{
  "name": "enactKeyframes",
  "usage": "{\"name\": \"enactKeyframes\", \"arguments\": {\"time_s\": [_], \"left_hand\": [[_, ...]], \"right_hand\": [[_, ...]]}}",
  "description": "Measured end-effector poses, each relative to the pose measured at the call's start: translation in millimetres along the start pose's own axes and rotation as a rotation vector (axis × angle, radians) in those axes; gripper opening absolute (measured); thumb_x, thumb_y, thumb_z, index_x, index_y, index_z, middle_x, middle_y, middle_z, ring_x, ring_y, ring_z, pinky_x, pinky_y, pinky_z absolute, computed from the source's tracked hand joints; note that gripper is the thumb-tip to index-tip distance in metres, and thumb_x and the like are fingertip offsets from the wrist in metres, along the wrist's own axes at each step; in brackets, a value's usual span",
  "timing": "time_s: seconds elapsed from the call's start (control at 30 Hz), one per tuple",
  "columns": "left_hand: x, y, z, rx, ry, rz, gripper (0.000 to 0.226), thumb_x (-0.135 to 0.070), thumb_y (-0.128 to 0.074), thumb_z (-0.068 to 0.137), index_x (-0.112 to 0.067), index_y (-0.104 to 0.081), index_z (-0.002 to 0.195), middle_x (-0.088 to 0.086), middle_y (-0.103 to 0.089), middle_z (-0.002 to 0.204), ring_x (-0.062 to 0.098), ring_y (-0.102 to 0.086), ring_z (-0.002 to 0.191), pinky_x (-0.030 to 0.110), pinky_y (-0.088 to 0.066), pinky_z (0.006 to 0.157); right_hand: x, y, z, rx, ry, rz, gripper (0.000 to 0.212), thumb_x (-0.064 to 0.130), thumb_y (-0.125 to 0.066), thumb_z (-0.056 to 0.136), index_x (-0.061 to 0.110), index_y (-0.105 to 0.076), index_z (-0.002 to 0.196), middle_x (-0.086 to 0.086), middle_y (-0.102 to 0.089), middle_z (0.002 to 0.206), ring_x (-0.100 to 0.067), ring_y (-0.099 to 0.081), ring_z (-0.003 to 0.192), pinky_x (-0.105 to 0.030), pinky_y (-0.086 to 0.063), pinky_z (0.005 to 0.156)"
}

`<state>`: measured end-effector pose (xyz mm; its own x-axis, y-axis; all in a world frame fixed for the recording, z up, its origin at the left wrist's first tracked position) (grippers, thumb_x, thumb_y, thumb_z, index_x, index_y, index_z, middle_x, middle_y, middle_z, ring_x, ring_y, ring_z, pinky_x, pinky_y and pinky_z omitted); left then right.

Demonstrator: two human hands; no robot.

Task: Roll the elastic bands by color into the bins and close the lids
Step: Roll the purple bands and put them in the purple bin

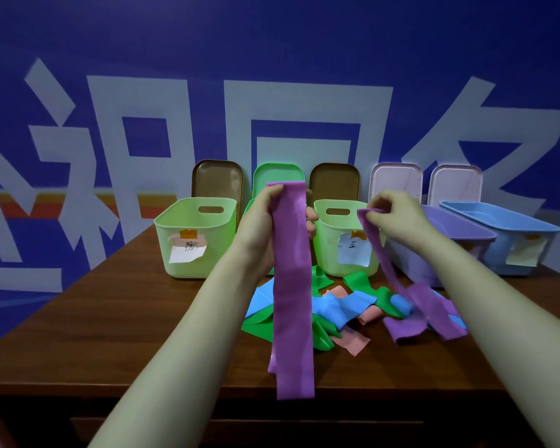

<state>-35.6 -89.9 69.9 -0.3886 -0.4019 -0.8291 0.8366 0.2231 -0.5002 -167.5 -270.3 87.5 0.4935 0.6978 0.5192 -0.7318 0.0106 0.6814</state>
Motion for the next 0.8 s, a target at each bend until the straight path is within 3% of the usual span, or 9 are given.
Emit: {"name": "enactKeyframes", "arguments": {"time_s": [0.17,0.27,0.47,0.6,0.7,0.8], "left_hand": [[-17.0,2.6,6.1,-0.147,-0.116,0.019,0.034,-0.034,-0.040,0.094,-0.005,-0.059,0.094,0.011,-0.062,0.063,0.019,-0.057,0.052,0.025,-0.046,0.054],[-27.1,7.1,8.8,-0.216,-0.165,-0.003,0.033,-0.035,-0.041,0.094,-0.006,-0.058,0.096,0.009,-0.063,0.063,0.018,-0.059,0.053,0.028,-0.047,0.058],[-45.9,9.8,6.2,-0.318,-0.280,0.025,0.033,-0.034,-0.040,0.095,-0.008,-0.060,0.093,0.006,-0.063,0.061,0.016,-0.056,0.052,0.026,-0.045,0.057],[-58.5,2.3,-0.1,-0.332,-0.350,0.041,0.030,-0.030,-0.041,0.095,-0.008,-0.062,0.089,0.007,-0.063,0.059,0.017,-0.055,0.053,0.028,-0.046,0.059],[-60.7,-6.7,-4.1,-0.273,-0.325,0.073,0.035,-0.032,-0.041,0.096,-0.006,-0.064,0.096,0.012,-0.067,0.071,0.021,-0.061,0.061,0.029,-0.050,0.063],[-59.9,-11.3,-5.9,-0.235,-0.298,0.138,0.042,-0.037,-0.047,0.092,-0.007,-0.069,0.110,0.013,-0.072,0.099,0.021,-0.067,0.084,0.032,-0.054,0.076]], "right_hand": [[51.8,45.9,-7.0,-0.144,0.165,0.069,0.008,0.013,-0.064,0.084,0.021,-0.065,0.087,0.007,-0.060,0.078,-0.018,-0.059,0.084,-0.041,-0.050,0.082],[77.0,65.1,-13.1,-0.125,0.216,0.165,0.010,0.009,-0.067,0.083,0.017,-0.068,0.090,0.006,-0.062,0.078,-0.008,-0.058,0.073,-0.027,-0.048,0.071],[127.0,91.9,-31.6,-0.089,0.347,0.250,0.013,0.004,-0.067,0.082,0.015,-0.071,0.089,0.007,-0.067,0.078,-0.001,-0.060,0.071,-0.023,-0.052,0.073],[157.4,102.1,-45.9,-0.044,0.443,0.297,0.012,0.002,-0.066,0.083,0.011,-0.071,0.090,0.006,-0.066,0.077,0.004,-0.058,0.060,-0.013,-0.050,0.057],[173.6,98.2,-54.1,0.004,0.507,0.296,0.011,0.004,-0.069,0.081,0.012,-0.072,0.088,0.006,-0.065,0.074,0.004,-0.054,0.057,-0.013,-0.047,0.057],[185.3,88.0,-61.1,0.060,0.553,0.314,0.010,0.006,-0.073,0.079,0.015,-0.073,0.085,0.008,-0.060,0.068,0.000,-0.048,0.055,-0.013,-0.040,0.057]]}}
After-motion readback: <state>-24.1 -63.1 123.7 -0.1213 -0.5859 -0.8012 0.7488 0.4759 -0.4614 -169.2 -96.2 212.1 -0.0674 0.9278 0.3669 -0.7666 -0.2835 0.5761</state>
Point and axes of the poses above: each hand's wrist, its own z-axis towards the middle knuckle, its own y-axis out of the back of the hand, x = y × z, the point moved 6 cm from there along z, towards the middle knuckle
